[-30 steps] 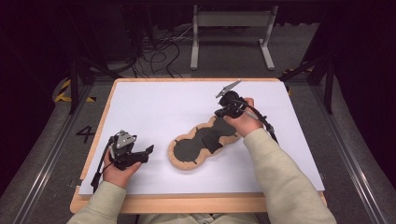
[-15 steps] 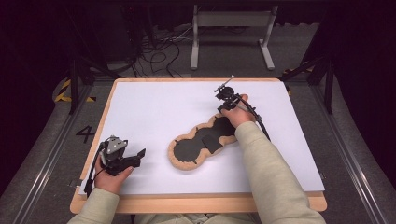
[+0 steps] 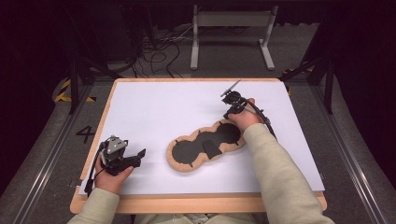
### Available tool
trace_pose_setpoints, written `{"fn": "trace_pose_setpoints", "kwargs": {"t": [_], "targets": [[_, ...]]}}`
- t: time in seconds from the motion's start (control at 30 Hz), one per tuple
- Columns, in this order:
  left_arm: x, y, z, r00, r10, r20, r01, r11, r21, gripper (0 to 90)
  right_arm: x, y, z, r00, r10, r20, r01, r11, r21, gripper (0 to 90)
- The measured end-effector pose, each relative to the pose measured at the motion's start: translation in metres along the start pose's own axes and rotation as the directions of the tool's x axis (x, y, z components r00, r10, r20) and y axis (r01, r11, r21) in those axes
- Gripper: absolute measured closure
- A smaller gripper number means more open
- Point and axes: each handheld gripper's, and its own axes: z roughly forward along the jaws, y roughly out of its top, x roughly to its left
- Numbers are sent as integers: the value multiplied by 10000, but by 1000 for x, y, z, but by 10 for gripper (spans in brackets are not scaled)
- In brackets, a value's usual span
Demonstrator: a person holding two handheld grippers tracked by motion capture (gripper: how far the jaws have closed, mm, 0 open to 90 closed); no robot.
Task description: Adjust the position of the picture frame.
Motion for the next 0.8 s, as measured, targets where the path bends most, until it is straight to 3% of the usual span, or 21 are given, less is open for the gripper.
{"fn": "trace_pose_setpoints", "kwargs": {"t": [0.07,0.33,0.47,0.5,0.53,0.57,0.63,0.7,0.8], "targets": [[-2,2,2,10000,15,82,-15,10000,-14,223,4,-9,-5,10000,-69,18,69,9998,208,900],[-11,13,9,9976,290,628,-284,9995,-104,284,17,-43,-18,9993,-356,-100,358,9991,210,900],[-16,18,8,9923,523,1120,-507,9986,-170,403,22,-53,-23,9989,-446,-154,450,9987,250,900],[-18,20,7,9895,716,1255,-691,9973,-242,403,23,-56,-24,9986,-502,-160,505,9984,234,900],[-21,22,6,9851,902,1461,-863,9957,-328,475,25,-59,-26,9987,-504,-74,504,9987,87,900],[-23,24,5,9802,990,1716,-950,9950,-317,533,25,-62,-29,9984,-558,39,558,9984,-121,900],[-31,28,2,9618,1167,2476,-1104,9931,-393,692,25,-69,-36,9976,-578,391,609,9948,-817,889],[-39,31,-1,9400,1425,3100,-1335,9898,-499,792,24,-77,-46,9966,-442,692,536,9886,-1405,897],[-57,35,-3,8902,2025,4080,-2031,9782,-424,886,25,-91,-61,9965,-350,761,499,9775,-2050,900]]}}
